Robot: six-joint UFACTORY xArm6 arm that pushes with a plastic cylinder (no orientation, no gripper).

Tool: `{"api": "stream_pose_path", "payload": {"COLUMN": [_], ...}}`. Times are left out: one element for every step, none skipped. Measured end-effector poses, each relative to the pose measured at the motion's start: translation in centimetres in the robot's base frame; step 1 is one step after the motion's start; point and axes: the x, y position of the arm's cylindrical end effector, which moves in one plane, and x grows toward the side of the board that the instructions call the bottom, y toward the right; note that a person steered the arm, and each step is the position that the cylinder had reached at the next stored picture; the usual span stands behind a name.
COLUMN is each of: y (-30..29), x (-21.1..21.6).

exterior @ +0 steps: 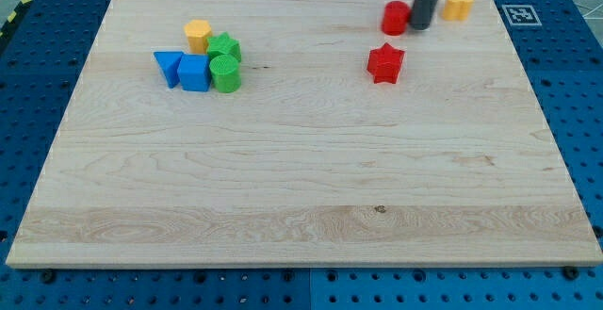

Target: Slide red circle above the yellow hexagon

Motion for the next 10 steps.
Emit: {"api": "stream_pose_path", "payload": {"y": [-5.7,-10.7,-11.6,-10.8,-10.9,-14.4,-18.0,-18.7,-17.6,-14.9], "x": [0.0,-0.2,-1.7,-3.5,-6.6,-6.6,-5.2,-5.2,-5.0,-4.8]}}
